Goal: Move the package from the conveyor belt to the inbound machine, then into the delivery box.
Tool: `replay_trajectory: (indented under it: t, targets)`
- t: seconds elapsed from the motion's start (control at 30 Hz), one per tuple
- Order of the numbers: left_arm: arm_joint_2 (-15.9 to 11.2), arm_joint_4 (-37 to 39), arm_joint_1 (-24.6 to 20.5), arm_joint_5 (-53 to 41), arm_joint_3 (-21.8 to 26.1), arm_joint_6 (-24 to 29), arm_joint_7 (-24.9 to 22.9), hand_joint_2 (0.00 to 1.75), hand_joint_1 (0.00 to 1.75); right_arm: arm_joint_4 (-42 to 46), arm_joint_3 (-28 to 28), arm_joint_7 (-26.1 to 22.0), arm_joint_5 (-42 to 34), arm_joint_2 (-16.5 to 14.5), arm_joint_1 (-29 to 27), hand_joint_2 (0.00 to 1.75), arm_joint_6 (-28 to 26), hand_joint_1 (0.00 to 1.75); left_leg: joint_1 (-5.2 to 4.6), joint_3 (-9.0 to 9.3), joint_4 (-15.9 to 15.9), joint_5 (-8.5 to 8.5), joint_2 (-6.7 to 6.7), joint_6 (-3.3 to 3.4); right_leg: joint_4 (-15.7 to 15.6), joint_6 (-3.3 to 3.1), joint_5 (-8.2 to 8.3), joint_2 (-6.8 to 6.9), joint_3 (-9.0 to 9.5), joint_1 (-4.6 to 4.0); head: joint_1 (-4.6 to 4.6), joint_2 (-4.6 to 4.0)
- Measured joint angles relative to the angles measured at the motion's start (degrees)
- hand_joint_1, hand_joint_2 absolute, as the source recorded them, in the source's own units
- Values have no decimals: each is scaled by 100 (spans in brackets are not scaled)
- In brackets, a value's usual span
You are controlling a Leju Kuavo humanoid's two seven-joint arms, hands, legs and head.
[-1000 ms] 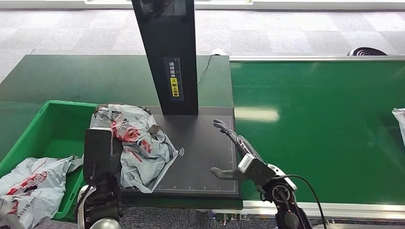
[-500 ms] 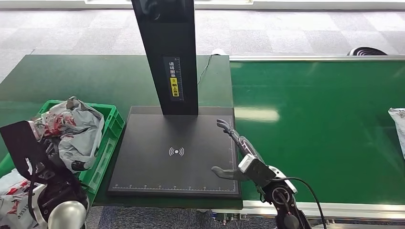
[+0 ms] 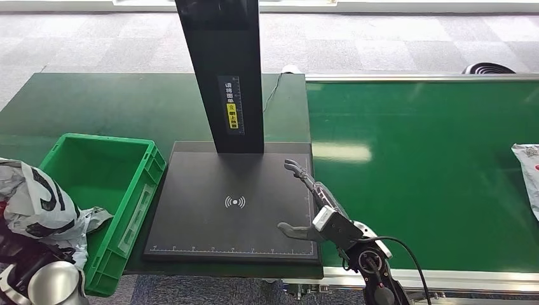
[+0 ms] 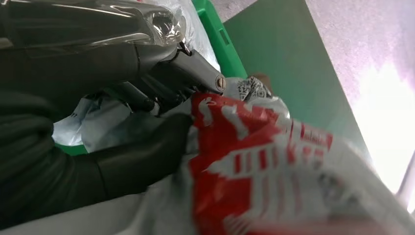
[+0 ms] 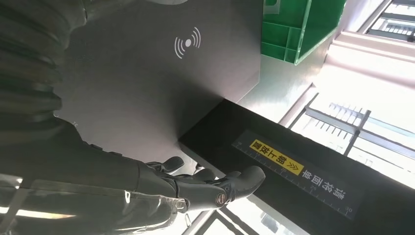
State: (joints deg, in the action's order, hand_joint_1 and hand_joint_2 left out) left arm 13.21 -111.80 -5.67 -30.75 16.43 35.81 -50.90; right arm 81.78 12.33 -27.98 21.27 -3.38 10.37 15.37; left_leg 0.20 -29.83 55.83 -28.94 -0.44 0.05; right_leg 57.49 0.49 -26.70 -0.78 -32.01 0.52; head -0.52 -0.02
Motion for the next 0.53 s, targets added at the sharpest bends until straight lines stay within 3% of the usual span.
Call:
replay_trajectory:
  t: [0.27,0.4,0.53]
  targets:
    - [-83,657,-31,-125,-67,-1,1,175,0,3,2,11,9,-25,2,175,0,0,0,0,0,0,-2,0,0,0,0,0,-1,0,-1,1]
    - [-267,1141,-31,-505,-426,-1,1,0,0,3,1,10,33,-25,6,175,9,0,0,0,0,0,2,0,0,0,0,-1,-1,0,-1,0]
    - [-317,1365,-31,-568,-541,-1,0,0,0,3,2,9,49,-25,21,175,22,0,0,0,0,0,2,0,0,0,0,-1,-1,0,-1,0]
